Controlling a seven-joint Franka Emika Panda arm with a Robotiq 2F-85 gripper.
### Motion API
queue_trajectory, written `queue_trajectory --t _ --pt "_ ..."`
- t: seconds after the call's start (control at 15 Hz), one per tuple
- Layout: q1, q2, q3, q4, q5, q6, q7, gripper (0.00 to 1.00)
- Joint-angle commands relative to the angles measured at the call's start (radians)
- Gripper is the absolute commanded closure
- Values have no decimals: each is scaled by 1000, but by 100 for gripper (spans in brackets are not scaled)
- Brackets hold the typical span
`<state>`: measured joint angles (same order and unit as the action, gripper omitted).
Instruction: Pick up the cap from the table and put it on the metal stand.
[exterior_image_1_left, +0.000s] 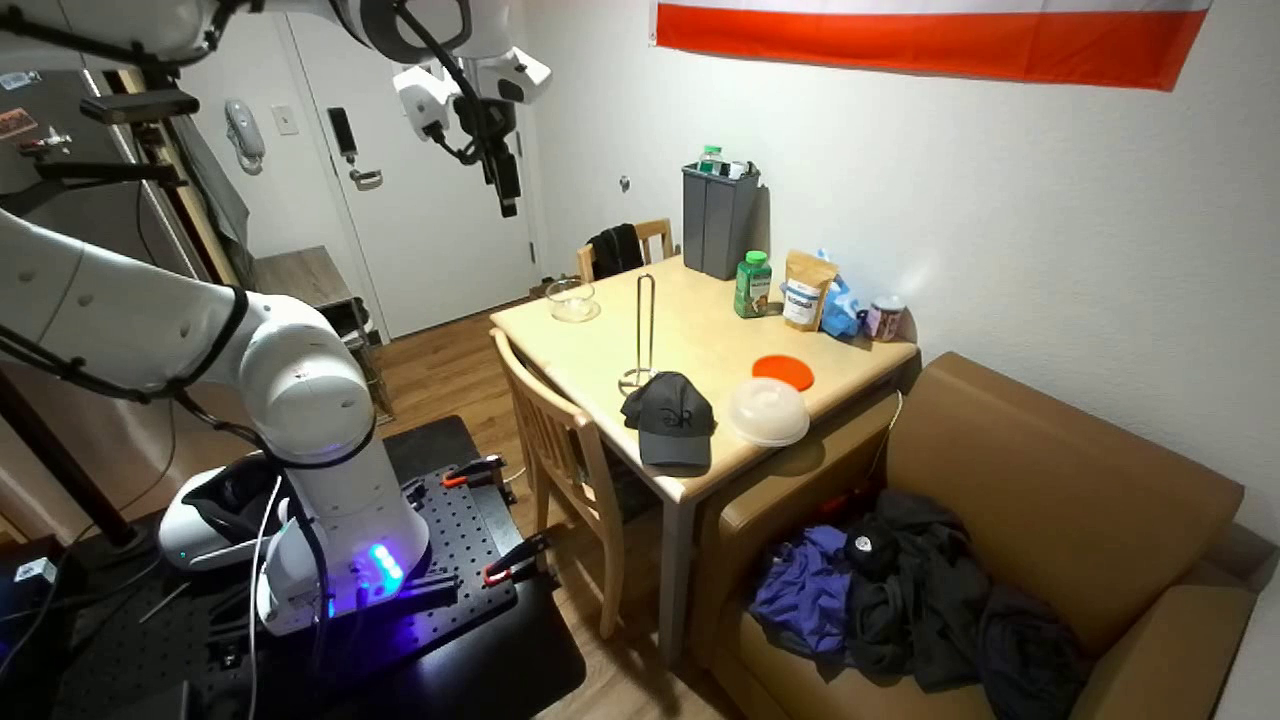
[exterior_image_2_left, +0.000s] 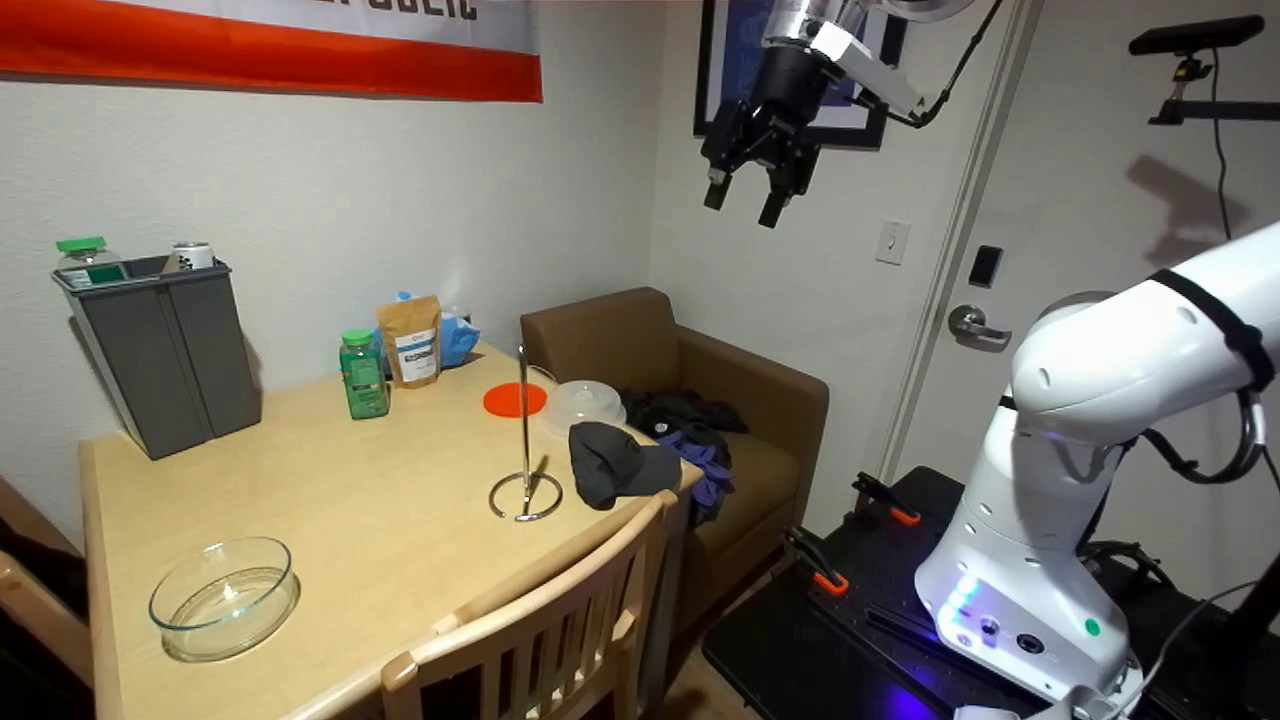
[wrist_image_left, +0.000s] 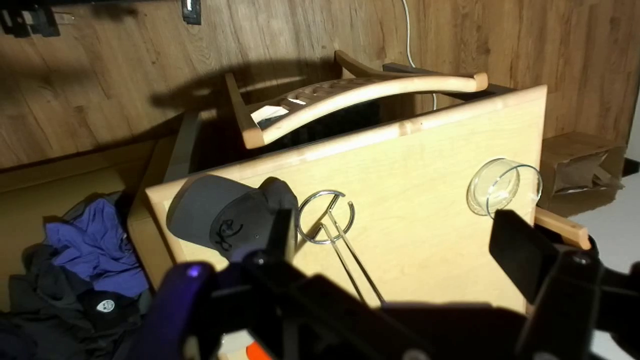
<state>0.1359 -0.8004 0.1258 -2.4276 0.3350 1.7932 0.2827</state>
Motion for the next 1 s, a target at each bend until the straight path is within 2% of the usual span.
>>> queue_trajectory --t 0.0,0.27,0.67,0.93 --pt "-31 89 37 26 38 52 30 0" --pt "-4 277 64 110 76 85 14 0" --pt "-6 618 111 296 7 31 79 0" --pt "2 768 93 374 -35 -7 135 0"
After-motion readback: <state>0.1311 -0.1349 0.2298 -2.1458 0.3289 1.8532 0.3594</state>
